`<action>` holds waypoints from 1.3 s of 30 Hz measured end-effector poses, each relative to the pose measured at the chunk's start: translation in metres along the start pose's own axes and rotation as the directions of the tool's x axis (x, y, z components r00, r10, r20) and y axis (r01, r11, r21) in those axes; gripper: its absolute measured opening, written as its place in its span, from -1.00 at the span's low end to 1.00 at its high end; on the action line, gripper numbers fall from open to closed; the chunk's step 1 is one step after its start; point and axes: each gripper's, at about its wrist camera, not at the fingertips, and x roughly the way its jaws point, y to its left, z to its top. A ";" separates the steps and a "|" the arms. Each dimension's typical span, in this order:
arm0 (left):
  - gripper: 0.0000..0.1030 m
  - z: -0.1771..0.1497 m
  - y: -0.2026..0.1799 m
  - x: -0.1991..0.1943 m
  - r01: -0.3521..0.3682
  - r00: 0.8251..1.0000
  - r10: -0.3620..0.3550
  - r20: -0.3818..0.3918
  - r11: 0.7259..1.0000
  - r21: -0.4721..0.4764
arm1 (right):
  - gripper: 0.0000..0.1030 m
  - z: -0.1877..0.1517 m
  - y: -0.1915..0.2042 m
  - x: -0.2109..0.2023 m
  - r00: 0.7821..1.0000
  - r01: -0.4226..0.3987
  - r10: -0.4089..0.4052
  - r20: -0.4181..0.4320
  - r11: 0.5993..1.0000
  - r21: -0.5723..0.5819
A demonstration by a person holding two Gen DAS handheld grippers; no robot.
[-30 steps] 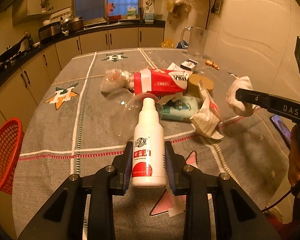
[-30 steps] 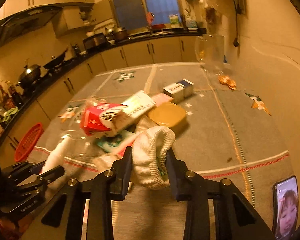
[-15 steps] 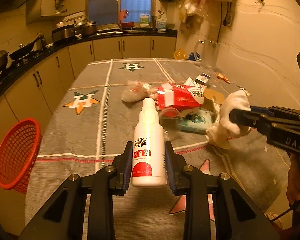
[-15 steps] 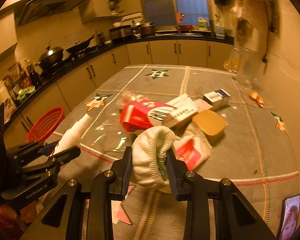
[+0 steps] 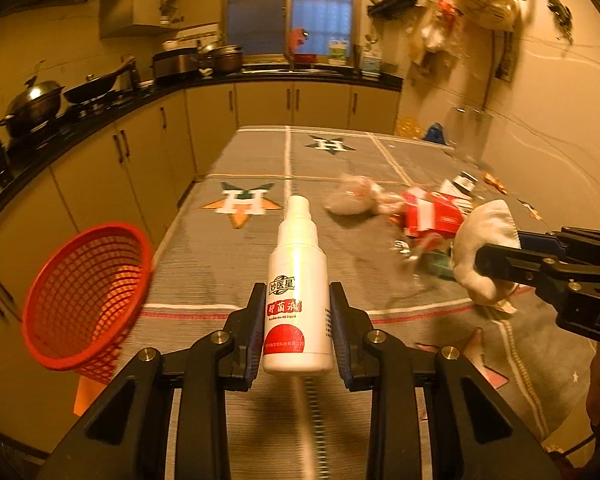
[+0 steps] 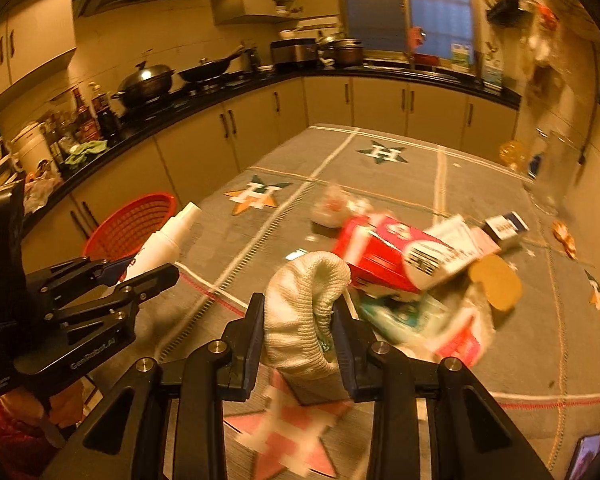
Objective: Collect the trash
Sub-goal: 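Carry the spray bottle and towel to the red basket with both tools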
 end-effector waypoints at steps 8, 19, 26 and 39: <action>-0.44 -0.002 0.051 -0.008 -0.084 0.996 0.085 0.013 0.994 -0.076 | -0.32 0.023 0.038 0.024 0.995 -0.093 0.092 -0.038 0.995 -0.046; -0.44 -0.006 0.133 -0.010 -0.221 0.975 0.224 -0.001 0.958 -0.184 | -0.32 0.057 0.091 0.069 0.968 -0.234 0.225 -0.109 0.969 -0.074; -0.44 -0.010 0.175 0.004 -0.266 0.964 0.263 -0.045 0.937 -0.228 | -0.32 0.081 0.126 0.105 0.947 -0.299 0.285 -0.149 0.951 -0.080; -0.44 -0.021 0.210 0.037 -0.293 0.955 0.270 -0.119 0.918 -0.268 | -0.30 0.109 0.185 0.183 0.905 -0.375 0.353 -0.236 0.926 -0.050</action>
